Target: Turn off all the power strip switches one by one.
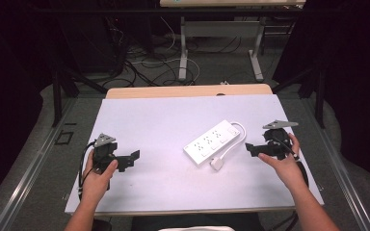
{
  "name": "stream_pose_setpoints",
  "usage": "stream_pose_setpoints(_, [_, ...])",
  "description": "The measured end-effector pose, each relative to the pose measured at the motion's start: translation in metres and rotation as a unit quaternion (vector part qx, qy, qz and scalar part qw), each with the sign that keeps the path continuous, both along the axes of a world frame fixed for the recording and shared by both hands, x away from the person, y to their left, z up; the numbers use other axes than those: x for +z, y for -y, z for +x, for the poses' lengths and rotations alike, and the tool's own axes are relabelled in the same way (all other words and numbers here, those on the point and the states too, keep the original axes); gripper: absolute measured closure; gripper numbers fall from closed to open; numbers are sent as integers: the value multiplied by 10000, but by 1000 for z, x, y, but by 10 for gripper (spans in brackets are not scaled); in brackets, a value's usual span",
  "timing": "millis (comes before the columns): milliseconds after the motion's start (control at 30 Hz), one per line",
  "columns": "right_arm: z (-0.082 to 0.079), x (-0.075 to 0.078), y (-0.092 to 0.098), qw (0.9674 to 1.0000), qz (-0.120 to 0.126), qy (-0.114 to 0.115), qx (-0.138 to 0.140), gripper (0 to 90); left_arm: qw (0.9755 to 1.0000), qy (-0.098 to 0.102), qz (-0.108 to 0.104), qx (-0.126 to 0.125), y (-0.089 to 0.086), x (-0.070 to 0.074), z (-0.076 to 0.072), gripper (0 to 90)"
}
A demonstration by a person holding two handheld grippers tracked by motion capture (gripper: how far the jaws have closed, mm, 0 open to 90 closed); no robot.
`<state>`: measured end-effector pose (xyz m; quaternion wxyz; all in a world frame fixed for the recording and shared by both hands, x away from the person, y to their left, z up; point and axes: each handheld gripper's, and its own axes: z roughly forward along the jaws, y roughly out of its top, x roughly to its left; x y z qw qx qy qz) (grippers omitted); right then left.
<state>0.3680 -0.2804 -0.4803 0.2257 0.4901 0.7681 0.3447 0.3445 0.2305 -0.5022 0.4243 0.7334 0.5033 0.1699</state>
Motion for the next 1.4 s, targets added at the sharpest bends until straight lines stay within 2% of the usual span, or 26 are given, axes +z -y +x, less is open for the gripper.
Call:
stream_pose_setpoints(167, [8,4,-6,9999,-120,63,101,143,10000,-6,-14,0,0,0,0,20])
stream_pose_setpoints(467, [22,9,-15,9996,-212,72,194,166,10000,-8,12,-15,-1,0,0,20])
stream_pose_setpoints(700, [33,13,-22,9987,-365,117,343,269,10000,-23,12,-20,-2,0,0,20])
stream_pose_setpoints(933, [43,15,-26,9988,-324,11,356,302,10000,-12,-8,-12,-1,-1,1,20])
stream_pose_setpoints(967, [46,15,-27,9988,-344,-60,333,306,10000,-25,2,-21,-2,-1,1,20])
stream_pose_setpoints(1133, [55,14,-30,9984,-398,-130,387,344,10000,-35,-44,5,-2,-1,1,20])
stream_pose_setpoints(1233, [61,14,-32,9975,-473,-130,503,345,10000,-46,-44,21,-2,-1,1,20])
stream_pose_setpoints(1400, [66,14,-36,9971,-550,-189,492,346,10000,-55,-43,13,-2,-1,1,20])
